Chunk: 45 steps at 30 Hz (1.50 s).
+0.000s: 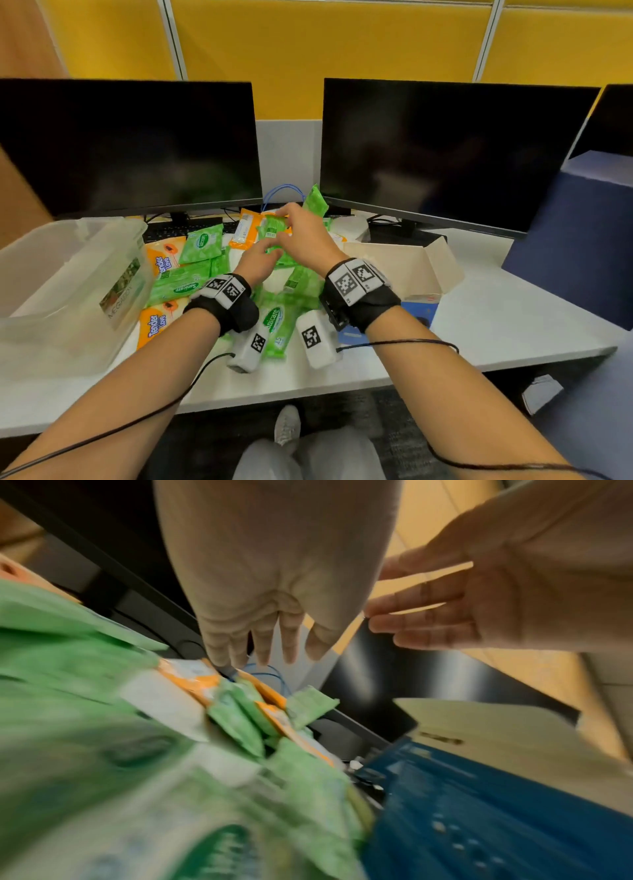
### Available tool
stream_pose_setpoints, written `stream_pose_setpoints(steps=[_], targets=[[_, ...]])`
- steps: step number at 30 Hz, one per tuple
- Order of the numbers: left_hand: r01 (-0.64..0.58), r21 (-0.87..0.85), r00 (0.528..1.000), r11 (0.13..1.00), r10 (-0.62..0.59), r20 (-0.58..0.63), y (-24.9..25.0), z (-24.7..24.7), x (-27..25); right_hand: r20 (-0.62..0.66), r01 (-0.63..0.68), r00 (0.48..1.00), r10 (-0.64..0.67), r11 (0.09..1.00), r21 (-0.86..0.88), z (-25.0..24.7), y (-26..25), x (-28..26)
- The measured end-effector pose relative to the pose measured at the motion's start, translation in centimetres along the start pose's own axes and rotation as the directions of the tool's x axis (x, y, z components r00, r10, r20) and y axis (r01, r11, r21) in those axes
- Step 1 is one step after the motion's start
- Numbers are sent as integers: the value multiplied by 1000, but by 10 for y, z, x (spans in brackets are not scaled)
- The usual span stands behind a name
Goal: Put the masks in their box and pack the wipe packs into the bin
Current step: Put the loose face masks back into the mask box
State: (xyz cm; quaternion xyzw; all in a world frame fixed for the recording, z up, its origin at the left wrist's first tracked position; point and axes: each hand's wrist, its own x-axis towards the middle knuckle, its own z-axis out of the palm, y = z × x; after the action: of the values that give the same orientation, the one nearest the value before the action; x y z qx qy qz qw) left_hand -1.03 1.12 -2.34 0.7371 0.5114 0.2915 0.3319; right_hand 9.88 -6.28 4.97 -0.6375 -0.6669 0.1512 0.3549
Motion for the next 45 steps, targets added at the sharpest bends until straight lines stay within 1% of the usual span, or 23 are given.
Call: stream_pose_setpoints(steps=[1, 3, 5, 7, 9, 11, 15, 20, 24, 25, 27, 29, 31, 33, 34, 35, 36, 37, 39, 41, 43, 44, 45], targets=[[39, 60, 999, 997, -37, -32, -14, -12, 1, 56, -21, 998, 18, 999, 40, 16, -5, 3], [127, 142, 986, 982, -110, -125, -39, -31, -2, 172, -135, 978, 119, 987, 86, 46, -8, 9], [182, 175, 965, 968, -141, -221, -60, -47, -6, 242, -294, 934, 262, 950, 107, 75, -1, 19], [183, 202, 957, 962, -127, -260, -73, -59, -7, 279, -440, 879, 387, 884, 159, 96, 6, 29], [171, 221, 969, 960, -123, -215, -80, -66, -3, 329, -542, 821, 466, 818, 192, 112, 15, 37], [157, 233, 982, 960, -127, -136, -83, -71, 4, 371, -595, 777, 508, 786, 169, 124, 24, 47], [128, 215, 992, 968, -130, -8, -90, -72, 18, 361, -655, 731, 579, 744, 133, 140, 33, 69], [136, 220, 988, 966, -148, 36, -102, -71, 33, 350, -654, 748, 564, 717, 242, 159, 39, 89], [116, 233, 990, 966, -131, 52, -105, -70, 39, 334, -618, 775, 537, 753, 224, 160, 49, 97], [108, 251, 989, 962, -128, 67, -106, -70, 40, 342, -611, 779, 525, 758, 228, 158, 50, 98], [87, 339, 986, 937, -130, 105, -109, -69, 43, 314, -635, 767, 560, 731, 249, 154, 47, 101], [64, 426, 984, 903, -127, 121, -109, -68, 44, 266, -628, 778, 569, 697, 346, 152, 37, 109], [54, 433, 988, 900, -112, 110, -107, -66, 45, 228, -547, 831, 508, 668, 504, 147, 18, 114], [35, 384, 997, 923, -61, 55, -105, -64, 50, 215, -445, 889, 405, 645, 621, 139, -3, 119], [33, 322, 999, 946, -34, -4, -102, -63, 52, 232, -400, 913, 335, 627, 669, 134, -14, 121], [25, 232, 995, 972, -2, -101, -99, -64, 54, 267, -372, 928, 261, 604, 705, 129, -25, 122], [45, 136, 976, 990, -14, -216, -97, -67, 55, 316, -371, 928, 197, 572, 732, 125, -32, 124], [57, 47, 944, 997, -38, -329, -96, -71, 54, 367, -391, 917, 158, 544, 742, 121, -34, 126], [72, -129, 867, 989, -126, -482, -98, -79, 52, 431, -459, 883, 187, 533, 711, 119, -26, 130], [96, -316, 818, 944, -255, -515, -106, -83, 49, 473, -557, 830, 295, 476, 681, 129, -4, 132], [120, -421, 828, 899, -325, -458, -122, -80, 48, 516, -649, 761, 393, 472, 597, 145, 18, 125], [132, -428, 842, 894, -329, -427, -128, -78, 46, 522, -674, 739, 427, 491, 552, 153, 27, 122], [137, -444, 850, 886, -335, -407, -137, -76, 48, 515, -677, 735, 441, 518, 523, 161, 35, 120]])
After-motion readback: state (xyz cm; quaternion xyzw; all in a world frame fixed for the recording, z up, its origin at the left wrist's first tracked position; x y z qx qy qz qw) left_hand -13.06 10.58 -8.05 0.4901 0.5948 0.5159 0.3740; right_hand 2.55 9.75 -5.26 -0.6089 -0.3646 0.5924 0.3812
